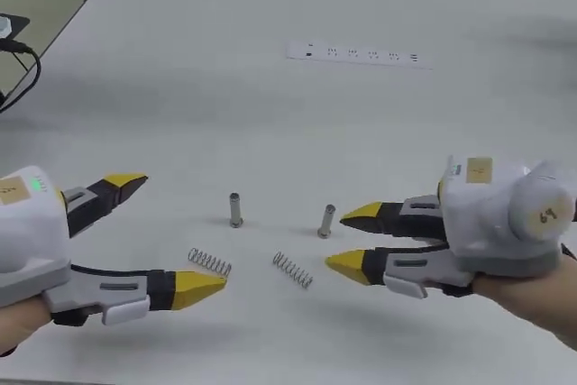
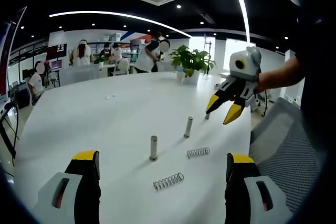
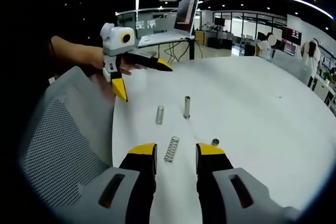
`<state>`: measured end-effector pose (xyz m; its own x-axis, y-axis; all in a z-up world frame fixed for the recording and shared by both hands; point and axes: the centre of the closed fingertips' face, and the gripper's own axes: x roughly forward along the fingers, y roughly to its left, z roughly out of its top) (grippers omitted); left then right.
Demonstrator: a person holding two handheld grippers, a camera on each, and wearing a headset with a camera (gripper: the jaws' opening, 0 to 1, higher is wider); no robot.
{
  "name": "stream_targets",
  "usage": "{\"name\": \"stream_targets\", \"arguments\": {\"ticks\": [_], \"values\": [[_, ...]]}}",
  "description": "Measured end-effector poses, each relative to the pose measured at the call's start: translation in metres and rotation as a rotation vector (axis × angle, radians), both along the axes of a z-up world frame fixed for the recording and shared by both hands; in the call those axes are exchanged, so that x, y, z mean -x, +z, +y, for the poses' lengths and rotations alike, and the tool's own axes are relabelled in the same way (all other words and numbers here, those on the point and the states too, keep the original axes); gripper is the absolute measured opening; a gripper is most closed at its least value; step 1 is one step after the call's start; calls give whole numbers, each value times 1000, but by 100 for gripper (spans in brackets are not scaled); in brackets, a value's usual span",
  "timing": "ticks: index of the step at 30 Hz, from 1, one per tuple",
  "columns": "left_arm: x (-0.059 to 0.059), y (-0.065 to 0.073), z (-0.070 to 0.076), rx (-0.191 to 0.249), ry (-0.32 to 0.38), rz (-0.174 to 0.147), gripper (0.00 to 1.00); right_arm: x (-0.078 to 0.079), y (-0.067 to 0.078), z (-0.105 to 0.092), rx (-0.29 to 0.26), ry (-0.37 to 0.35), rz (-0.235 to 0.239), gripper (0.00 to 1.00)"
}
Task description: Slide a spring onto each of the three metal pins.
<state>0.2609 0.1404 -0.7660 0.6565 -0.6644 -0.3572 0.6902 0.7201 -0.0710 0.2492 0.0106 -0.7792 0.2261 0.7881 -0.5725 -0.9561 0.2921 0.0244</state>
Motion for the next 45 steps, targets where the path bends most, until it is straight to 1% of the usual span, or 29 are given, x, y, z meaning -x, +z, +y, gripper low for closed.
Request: {"name": "stream_targets", "arguments": {"ticks": [2,5,8,10,11,16,17,18,20,27,32,39,45], "values": [[0,0,0,0,0,0,98,1,-5,5,11,8,10,27],[0,0,0,0,1,0,98,1,-11,13,20,18,11,26],[0,0,1,2,1,-1,98,0,-17,21,28,14,22,25],[0,-1,2,-1,1,0,98,-1,-21,25,33,15,31,25],[0,-1,2,0,2,1,98,-1,-26,27,41,10,43,25],[1,-2,3,4,6,1,98,1,-42,28,67,-13,81,23],[1,-2,3,3,6,1,98,2,-45,28,73,-14,81,22],[2,-3,3,3,6,3,98,3,-50,27,93,-12,81,22],[2,-3,4,4,8,3,98,4,-56,27,106,-11,85,21],[2,-4,2,4,6,5,98,1,-64,29,127,-38,95,17],[2,-3,2,9,8,3,98,5,-69,29,149,-23,94,16],[3,-3,2,9,6,5,98,5,-73,28,165,-24,90,12],[3,-4,1,7,4,7,98,4,-75,26,183,-11,62,8]]}}
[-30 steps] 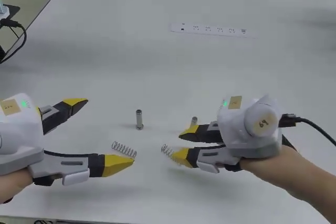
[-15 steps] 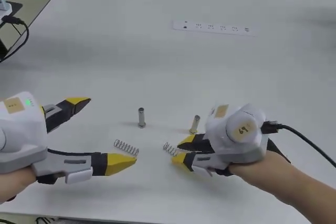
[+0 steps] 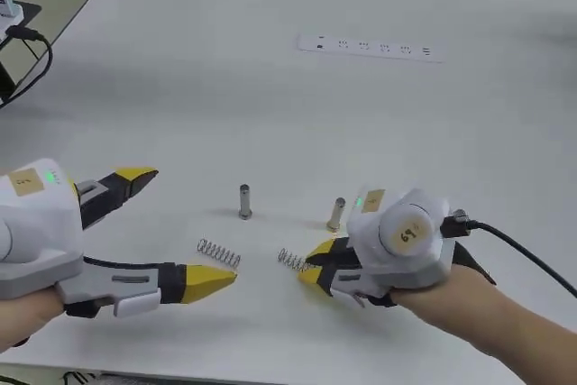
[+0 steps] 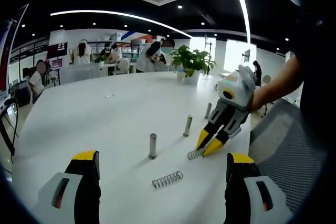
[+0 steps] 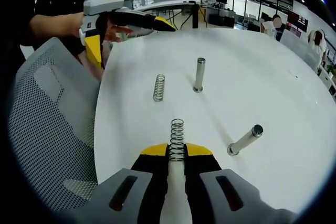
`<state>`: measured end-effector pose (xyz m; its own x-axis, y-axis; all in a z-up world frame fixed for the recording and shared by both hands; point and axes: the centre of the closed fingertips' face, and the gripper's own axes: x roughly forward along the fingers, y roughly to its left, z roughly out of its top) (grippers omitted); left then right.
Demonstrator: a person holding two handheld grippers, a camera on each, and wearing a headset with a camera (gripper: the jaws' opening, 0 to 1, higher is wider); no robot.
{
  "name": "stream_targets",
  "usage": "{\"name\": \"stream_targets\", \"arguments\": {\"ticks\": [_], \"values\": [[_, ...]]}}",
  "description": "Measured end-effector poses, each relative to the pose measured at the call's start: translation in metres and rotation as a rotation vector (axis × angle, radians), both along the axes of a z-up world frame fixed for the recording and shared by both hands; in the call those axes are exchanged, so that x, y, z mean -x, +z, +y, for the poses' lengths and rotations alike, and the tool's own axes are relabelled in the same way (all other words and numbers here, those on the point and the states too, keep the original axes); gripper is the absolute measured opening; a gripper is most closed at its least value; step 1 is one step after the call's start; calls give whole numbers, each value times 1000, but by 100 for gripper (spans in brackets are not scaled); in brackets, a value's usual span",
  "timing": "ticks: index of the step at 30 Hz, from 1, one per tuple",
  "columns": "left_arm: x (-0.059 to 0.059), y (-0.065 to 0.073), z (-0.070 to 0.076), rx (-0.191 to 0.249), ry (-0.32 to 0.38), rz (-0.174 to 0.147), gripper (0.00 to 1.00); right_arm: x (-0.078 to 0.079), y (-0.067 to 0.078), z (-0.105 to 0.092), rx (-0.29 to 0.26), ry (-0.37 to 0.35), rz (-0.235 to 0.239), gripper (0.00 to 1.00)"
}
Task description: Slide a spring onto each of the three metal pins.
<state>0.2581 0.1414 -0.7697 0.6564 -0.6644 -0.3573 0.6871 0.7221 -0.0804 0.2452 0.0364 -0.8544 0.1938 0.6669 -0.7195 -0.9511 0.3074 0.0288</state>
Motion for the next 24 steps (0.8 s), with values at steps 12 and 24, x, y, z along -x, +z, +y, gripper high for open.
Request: {"name": "stream_targets", "arguments": {"ticks": [12,24], "values": [[-1,2,-6,3,-16,-1,98,1,19,-2,-31,19,-33,8],[-2,7,-11,0,-35,-10,98,1,41,-19,-46,15,-55,8]]}}
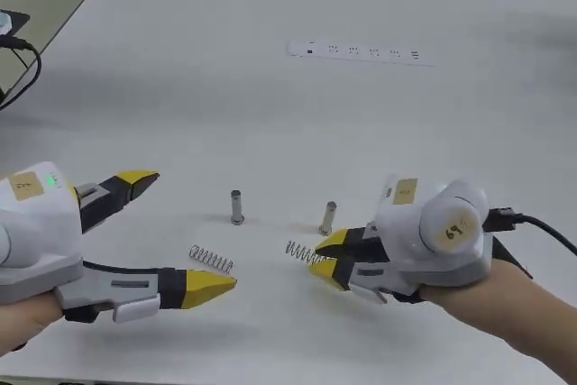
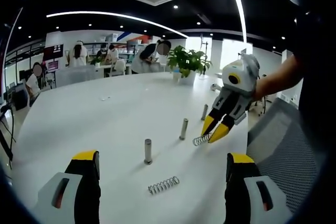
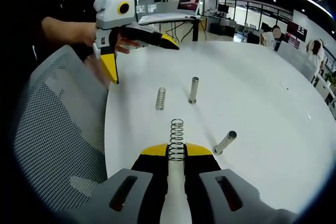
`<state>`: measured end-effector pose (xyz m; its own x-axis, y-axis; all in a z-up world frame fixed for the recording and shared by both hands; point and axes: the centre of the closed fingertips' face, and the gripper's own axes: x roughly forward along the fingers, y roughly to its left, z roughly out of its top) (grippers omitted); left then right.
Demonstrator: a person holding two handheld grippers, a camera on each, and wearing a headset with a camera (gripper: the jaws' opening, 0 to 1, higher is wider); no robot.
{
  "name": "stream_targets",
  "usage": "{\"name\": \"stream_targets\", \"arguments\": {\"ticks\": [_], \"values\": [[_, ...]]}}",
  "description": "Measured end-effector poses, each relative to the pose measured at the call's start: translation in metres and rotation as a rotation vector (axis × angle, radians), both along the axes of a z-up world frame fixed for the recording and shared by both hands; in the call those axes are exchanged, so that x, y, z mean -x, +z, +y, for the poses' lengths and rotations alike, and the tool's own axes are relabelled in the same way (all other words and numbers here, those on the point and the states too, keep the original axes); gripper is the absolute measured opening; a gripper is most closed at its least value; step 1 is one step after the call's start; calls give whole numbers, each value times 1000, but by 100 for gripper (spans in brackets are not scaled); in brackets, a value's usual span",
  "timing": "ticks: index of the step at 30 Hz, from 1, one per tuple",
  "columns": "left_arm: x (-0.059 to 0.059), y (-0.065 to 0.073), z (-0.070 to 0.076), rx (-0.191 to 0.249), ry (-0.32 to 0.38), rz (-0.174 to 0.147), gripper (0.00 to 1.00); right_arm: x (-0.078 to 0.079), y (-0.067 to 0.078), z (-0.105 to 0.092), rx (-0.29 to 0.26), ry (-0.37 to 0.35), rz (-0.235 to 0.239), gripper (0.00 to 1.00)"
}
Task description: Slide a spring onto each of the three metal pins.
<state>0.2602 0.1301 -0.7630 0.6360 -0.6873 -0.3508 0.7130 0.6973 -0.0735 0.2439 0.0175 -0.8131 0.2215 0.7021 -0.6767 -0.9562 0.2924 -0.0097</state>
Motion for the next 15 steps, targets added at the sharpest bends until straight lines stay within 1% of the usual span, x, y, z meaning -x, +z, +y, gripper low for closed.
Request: {"name": "stream_targets", "arguments": {"ticks": [4,11,14,15], "values": [[-1,3,-3,1,-10,-6,98,4,4,-5,-5,-3,7,8],[-3,8,-14,9,-37,-16,97,8,10,-12,-4,1,-1,8],[-2,12,-20,15,-54,-25,95,7,10,-16,0,0,-8,8],[-2,14,-22,14,-61,-33,95,7,11,-18,1,-1,-8,8]]}}
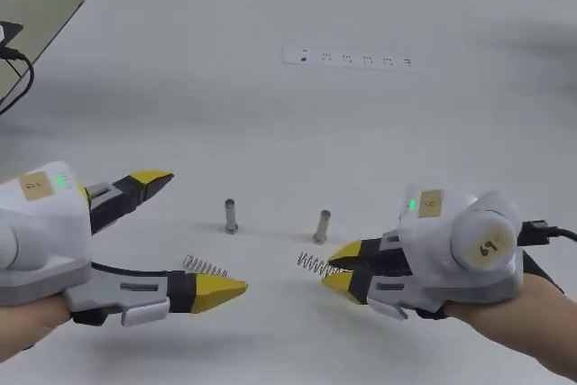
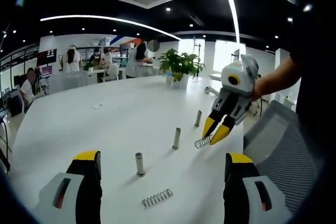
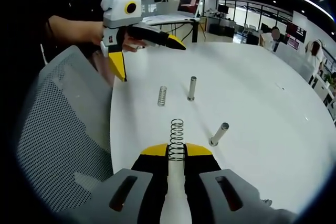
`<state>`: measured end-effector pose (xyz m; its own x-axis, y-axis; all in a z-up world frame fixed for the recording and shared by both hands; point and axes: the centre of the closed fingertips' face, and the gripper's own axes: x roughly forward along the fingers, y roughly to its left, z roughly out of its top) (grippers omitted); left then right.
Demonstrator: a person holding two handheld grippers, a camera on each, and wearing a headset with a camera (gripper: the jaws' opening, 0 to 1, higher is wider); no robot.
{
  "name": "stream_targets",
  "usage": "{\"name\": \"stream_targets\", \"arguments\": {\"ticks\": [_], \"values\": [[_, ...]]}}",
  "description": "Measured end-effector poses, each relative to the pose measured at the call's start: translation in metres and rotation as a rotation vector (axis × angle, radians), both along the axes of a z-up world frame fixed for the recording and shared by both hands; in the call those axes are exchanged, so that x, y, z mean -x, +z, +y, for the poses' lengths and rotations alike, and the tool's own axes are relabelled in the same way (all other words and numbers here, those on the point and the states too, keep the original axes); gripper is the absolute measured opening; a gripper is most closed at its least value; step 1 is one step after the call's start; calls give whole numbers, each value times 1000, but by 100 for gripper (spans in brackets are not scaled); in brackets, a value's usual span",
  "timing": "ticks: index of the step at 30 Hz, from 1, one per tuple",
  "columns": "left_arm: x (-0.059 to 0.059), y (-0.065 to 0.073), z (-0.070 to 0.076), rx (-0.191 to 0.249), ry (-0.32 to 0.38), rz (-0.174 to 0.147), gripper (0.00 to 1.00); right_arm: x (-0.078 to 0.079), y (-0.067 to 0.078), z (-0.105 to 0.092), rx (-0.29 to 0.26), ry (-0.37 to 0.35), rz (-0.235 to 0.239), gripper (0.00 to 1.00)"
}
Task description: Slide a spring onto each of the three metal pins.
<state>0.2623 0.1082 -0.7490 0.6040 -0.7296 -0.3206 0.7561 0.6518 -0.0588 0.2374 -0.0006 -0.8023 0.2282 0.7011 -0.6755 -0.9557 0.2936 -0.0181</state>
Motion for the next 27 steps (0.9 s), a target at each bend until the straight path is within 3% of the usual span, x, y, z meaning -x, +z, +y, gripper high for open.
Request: {"name": "stream_targets", "arguments": {"ticks": [9,14,17,21,27], "values": [[2,10,-15,5,-42,-29,90,-2,4,-8,7,8,-17,8],[7,13,-27,5,-76,-51,81,-1,6,-9,14,29,-30,8],[14,10,-37,8,-133,-36,70,0,9,-8,17,48,-43,8],[23,1,-51,0,-196,-5,65,1,12,-9,23,70,-58,8],[26,-4,-71,3,-280,23,52,0,17,-9,29,98,-79,8]]}}
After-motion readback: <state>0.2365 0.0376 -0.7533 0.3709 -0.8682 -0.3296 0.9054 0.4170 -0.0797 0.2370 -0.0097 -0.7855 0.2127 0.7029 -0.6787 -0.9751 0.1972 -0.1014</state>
